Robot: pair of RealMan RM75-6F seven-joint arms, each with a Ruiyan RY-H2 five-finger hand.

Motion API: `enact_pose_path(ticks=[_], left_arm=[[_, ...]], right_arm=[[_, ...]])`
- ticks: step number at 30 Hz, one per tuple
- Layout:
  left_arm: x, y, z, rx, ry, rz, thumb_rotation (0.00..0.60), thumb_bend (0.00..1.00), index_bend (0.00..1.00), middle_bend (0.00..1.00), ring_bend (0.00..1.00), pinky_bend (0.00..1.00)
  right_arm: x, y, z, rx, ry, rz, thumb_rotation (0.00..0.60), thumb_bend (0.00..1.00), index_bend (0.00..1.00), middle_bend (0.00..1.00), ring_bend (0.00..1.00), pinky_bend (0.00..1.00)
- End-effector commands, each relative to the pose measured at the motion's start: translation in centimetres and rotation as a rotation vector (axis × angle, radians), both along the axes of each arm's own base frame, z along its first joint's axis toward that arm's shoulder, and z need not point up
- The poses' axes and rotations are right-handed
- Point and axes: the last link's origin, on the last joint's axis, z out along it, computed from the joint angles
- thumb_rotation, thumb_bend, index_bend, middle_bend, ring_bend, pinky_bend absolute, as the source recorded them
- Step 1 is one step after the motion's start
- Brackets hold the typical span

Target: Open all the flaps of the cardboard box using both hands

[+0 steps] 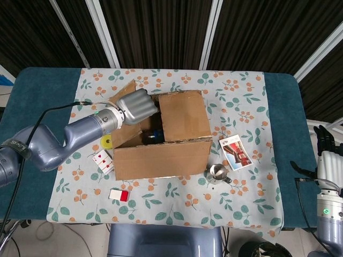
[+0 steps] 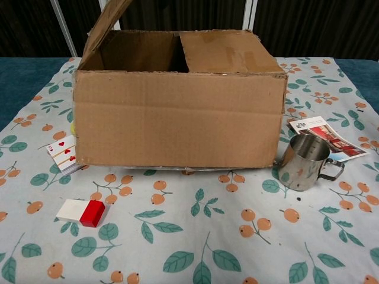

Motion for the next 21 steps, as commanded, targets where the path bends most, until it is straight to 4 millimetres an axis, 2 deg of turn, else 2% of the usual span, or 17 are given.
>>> enact_pose_path(ticks=[1, 11, 21], left_arm=[[0.2, -0.4, 0.8, 0.005, 0.007, -0.001, 0.600, 0.87, 0.39, 0.68, 0.34, 0.37], [0.3, -2.0, 3.2, 0.013, 0.050, -0.005, 0.600, 0.87, 0.38, 0.68, 0.34, 0.37], [-1.1, -3.2, 5.3, 0.032, 0.085, 0.023, 0.600, 0.87, 0.36, 0.67, 0.34, 0.37]], right_arm=[[0.0, 0.0, -0.1, 0.003, 0.001, 0.000, 0.600, 0.21, 0.00, 0.00, 0.00, 0.22], [-0.5, -0.2, -0.5, 0.012, 0.008, -0.015, 0.600, 0.21, 0.00, 0.00, 0.00, 0.22], [-0.6, -0.2, -0.4, 0.003, 0.009, -0.015, 0.600, 0.21, 0.00, 0.00, 0.00, 0.22]])
